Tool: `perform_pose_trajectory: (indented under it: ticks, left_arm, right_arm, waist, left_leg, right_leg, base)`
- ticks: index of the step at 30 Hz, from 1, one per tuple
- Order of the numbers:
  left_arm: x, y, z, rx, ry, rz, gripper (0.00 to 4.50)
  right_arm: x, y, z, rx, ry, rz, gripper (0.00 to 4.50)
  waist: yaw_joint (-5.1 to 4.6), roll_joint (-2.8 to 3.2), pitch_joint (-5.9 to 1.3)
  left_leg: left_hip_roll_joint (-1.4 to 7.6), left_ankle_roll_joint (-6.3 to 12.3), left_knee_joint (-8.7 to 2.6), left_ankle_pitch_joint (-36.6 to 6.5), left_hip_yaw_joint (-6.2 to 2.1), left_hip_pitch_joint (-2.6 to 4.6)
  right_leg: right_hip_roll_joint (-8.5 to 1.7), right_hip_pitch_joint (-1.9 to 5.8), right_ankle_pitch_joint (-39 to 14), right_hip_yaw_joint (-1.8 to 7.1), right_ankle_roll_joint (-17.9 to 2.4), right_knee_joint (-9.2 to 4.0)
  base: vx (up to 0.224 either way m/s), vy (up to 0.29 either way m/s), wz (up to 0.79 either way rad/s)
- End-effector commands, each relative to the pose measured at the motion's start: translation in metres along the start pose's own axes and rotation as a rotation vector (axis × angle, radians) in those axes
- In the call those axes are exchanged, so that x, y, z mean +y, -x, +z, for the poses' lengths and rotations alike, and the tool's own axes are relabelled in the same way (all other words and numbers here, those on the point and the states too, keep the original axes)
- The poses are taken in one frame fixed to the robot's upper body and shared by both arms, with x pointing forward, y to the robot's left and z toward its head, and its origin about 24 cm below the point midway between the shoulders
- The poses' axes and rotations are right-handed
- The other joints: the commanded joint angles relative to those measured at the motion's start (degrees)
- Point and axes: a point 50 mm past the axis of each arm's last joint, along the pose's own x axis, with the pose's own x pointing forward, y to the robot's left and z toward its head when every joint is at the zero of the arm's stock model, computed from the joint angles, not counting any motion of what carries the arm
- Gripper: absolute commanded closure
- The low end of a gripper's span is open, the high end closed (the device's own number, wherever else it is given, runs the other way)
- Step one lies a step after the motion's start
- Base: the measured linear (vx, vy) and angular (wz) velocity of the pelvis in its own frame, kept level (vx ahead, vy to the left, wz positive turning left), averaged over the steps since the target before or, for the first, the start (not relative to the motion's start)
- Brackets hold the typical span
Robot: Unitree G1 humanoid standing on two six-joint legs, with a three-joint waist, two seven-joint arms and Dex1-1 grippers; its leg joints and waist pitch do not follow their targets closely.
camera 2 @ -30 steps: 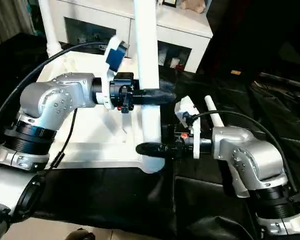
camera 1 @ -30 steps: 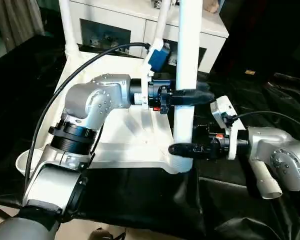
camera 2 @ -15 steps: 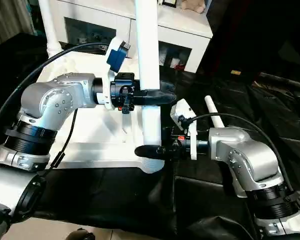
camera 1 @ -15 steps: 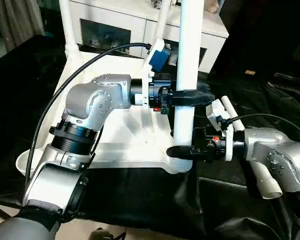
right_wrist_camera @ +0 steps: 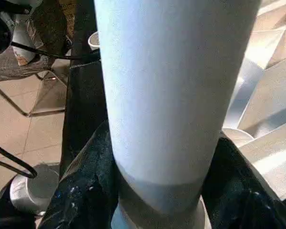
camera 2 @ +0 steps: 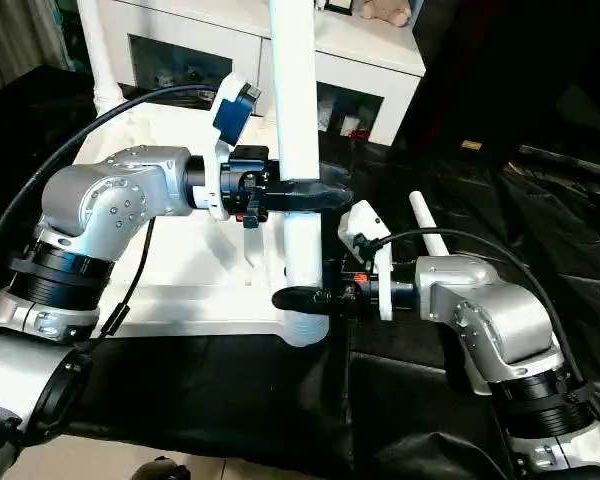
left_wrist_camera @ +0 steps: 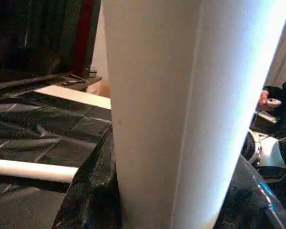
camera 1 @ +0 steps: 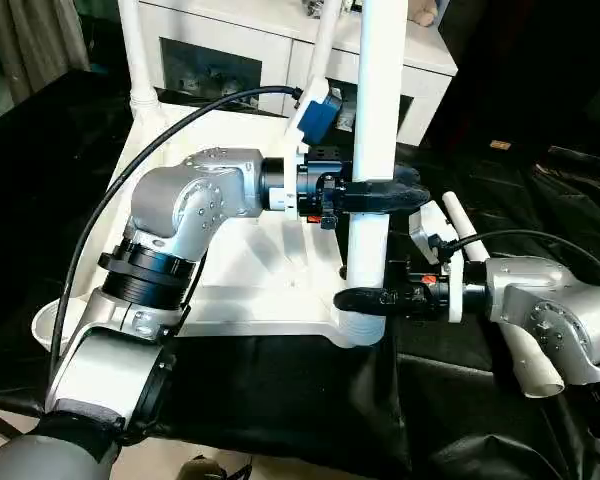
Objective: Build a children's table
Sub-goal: Pick table leg
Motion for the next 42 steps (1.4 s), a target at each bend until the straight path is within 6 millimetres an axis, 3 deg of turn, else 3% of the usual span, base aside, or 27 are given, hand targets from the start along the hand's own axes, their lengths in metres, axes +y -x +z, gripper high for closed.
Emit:
perform_pose_trajectory:
  ticks: [1,4,5,8,10,13,18,25,28,29,30,31,33,34,35,36,37,39,42]
  left_arm:
    - [-0.004,-0.008,0.006,0.015,-0.030,-0.037,2.70]
    - [-0.003,-0.009,0.006,0.020,-0.040,-0.013,2.70]
    - [-0.002,-0.010,0.006,0.019,-0.028,0.001,2.14]
    - [-0.001,-0.010,0.006,0.009,-0.020,0.005,1.93]
    - [-0.001,-0.011,0.009,-0.022,-0.042,0.020,1.56]
    - [0.002,-0.010,0.016,-0.133,-0.118,0.102,1.54]
    - [0.004,-0.005,0.029,-0.420,-0.127,0.165,1.53]
    - [0.017,0.003,0.022,-0.720,0.044,0.289,1.53]
    - [0.022,0.012,0.020,-0.767,0.048,0.352,1.53]
    - [0.024,0.014,0.008,-0.602,-0.029,0.392,1.53]
    - [0.026,0.018,-0.010,-0.389,-0.112,0.427,1.53]
    - [0.025,0.020,-0.017,-0.299,-0.163,0.434,1.53]
    - [0.019,0.034,-0.060,0.119,-0.339,0.403,1.53]
    - [0.018,0.036,-0.065,0.158,-0.350,0.395,1.53]
    - [0.016,0.039,-0.072,0.215,-0.365,0.381,1.53]
    - [0.013,0.044,-0.083,0.279,-0.383,0.352,1.53]
    - [0.008,0.049,-0.092,0.316,-0.370,0.310,1.53]
    - [0.002,0.055,-0.105,0.358,-0.354,0.257,1.53]
    - [-0.005,0.060,-0.119,0.428,-0.348,0.195,1.53]
  right_arm:
    - [-0.003,0.002,-0.001,0.009,-0.001,-0.016,2.59]
    - [-0.003,0.002,-0.001,0.004,0.001,-0.019,2.61]
    - [-0.004,0.001,-0.001,-0.002,0.001,-0.025,2.61]
    - [-0.005,0.000,-0.002,-0.019,0.002,-0.041,2.61]
    - [-0.007,-0.001,-0.001,-0.055,0.000,-0.074,2.62]
    - [-0.011,-0.001,0.003,-0.142,-0.013,-0.132,2.62]
    - [-0.012,0.002,0.006,-0.249,-0.033,-0.181,2.62]
    - [-0.013,0.010,0.009,-0.417,-0.070,-0.292,2.62]
    - [-0.015,0.014,0.007,-0.430,-0.059,-0.347,2.62]
    - [-0.018,0.015,0.000,-0.391,-0.052,-0.395,2.62]
    - [-0.021,0.017,-0.008,-0.344,-0.044,-0.448,2.62]
    - [-0.023,0.017,-0.011,-0.331,-0.046,-0.470,2.62]
    - [-0.032,0.018,-0.021,-0.303,-0.076,-0.574,2.62]
    - [-0.033,0.019,-0.022,-0.302,-0.079,-0.583,2.62]
    - [-0.034,0.019,-0.024,-0.301,-0.085,-0.597,2.62]
    - [-0.034,0.017,-0.027,-0.293,-0.093,-0.601,2.62]
    - [-0.033,0.014,-0.029,-0.283,-0.101,-0.589,2.62]
    - [-0.031,0.010,-0.033,-0.270,-0.109,-0.572,2.62]
    - [-0.029,0.004,-0.039,-0.235,-0.101,-0.547,2.62]
  waist:
    - [0.08,0.27,-4.16]
    - [0.09,0.29,-4.17]
    - [0.08,0.29,-4.15]
    - [0.07,0.30,-4.21]
    - [0.15,0.58,-4.24]
    - [0.21,0.92,-4.25]
    - [0.29,0.81,-4.34]
    - [0.28,1.04,-4.32]
    - [0.25,1.02,-4.25]
    - [0.31,1.30,-4.30]
    - [0.15,1.28,-4.21]
    - [-0.03,1.25,-4.15]
    - [-0.51,1.28,-4.20]
    - [-0.42,1.56,-4.15]
    - [-0.51,1.85,-4.24]
    - [-0.49,1.69,-4.34]
    - [-0.41,1.93,-4.30]
    - [-0.26,2.07,-4.22]
    - [-0.45,2.26,-3.98]
  left_leg:
    - [2.66,-1.47,-3.53,-6.51,-1.23,1.41]
    - [2.67,-1.45,-3.53,-6.48,-1.24,1.42]
    - [2.70,-1.46,-3.55,-6.56,-1.24,1.44]
    - [2.63,-1.45,-3.48,-6.55,-1.22,1.39]
    - [2.68,-1.62,-3.50,-6.48,-1.27,1.45]
    - [2.74,-2.16,-3.58,-7.87,-1.35,1.49]
    - [2.65,-1.93,-3.56,-8.18,-1.40,1.39]
    - [2.63,-1.88,-3.54,-9.55,-1.39,1.45]
    - [2.66,-2.11,-3.75,-10.51,-1.58,1.45]
    - [2.64,-2.31,-3.79,-10.49,-1.64,1.51]
    - [2.69,-2.54,-4.08,-10.57,-1.81,1.52]
    - [2.64,-2.70,-4.22,-10.54,-1.76,1.53]
    - [2.77,-3.49,-4.52,-10.86,-1.83,1.65]
    - [2.79,-3.76,-4.62,-11.01,-1.97,1.73]
    - [2.79,-4.18,-4.51,-11.34,-1.77,1.96]
    - [2.88,-4.66,-4.49,-11.42,-1.69,1.97]
    - [2.97,-4.78,-4.46,-11.82,-1.52,2.20]
    - [2.92,-4.79,-4.60,-12.17,-1.59,2.02]
    - [2.85,-4.99,-4.74,-14.54,-1.44,2.13]
  right_leg:
    - [-4.51,2.61,-3.83,2.76,-11.75,-3.54]
    - [-4.52,2.60,-3.78,2.75,-11.80,-3.52]
    - [-4.51,2.55,-3.81,2.75,-11.81,-3.55]
    - [-4.57,2.59,-3.45,2.74,-12.14,-3.54]
    - [-4.54,2.57,-2.95,2.73,-12.23,-3.45]
    - [-4.67,2.60,-2.31,2.73,-12.73,-3.58]
    - [-4.57,2.91,-0.65,2.69,-12.99,-3.49]
    - [-4.48,2.73,-0.95,2.66,-13.10,-3.70]
    - [-4.48,2.78,-3.33,2.65,-11.46,-4.09]
    - [-4.49,2.74,-3.87,2.62,-10.78,-4.12]
    - [-4.31,2.55,-5.49,2.65,-8.45,-4.35]
    - [-4.12,2.48,-6.28,2.71,-7.41,-4.38]
    - [-4.29,2.33,-8.81,2.88,-5.10,-4.52]
    - [-4.45,2.14,-9.80,2.82,-4.86,-4.59]
    - [-4.33,1.94,-9.88,2.86,-5.05,-4.44]
    - [-4.49,1.97,-8.34,2.85,-6.65,-4.25]
    - [-4.50,1.67,-7.20,2.84,-7.88,-4.06]
    - [-4.48,1.81,-5.85,2.76,-9.10,-3.82]
    - [-4.42,1.54,-7.21,2.85,-9.27,-4.03]
  base:
    - [0.000,0.000,0.00]
    - [0.000,0.000,0.00]
    - [0.000,0.000,0.00]
    - [0.000,0.000,0.00]
    - [0.000,0.000,0.00]
    - [0.000,0.000,0.00]
    - [0.000,0.000,0.00]
    - [0.000,0.000,0.00]
    - [0.000,0.000,0.00]
    - [0.000,0.000,0.00]
    - [0.000,0.000,0.00]
    - [0.000,0.000,0.00]
    - [0.000,0.000,0.00]
    - [0.000,0.000,0.00]
    - [0.000,0.000,0.00]
    - [0.000,0.000,0.00]
    - [0.000,0.000,0.00]
    - [0.000,0.000,0.00]
    - [0.000,0.000,0.00]
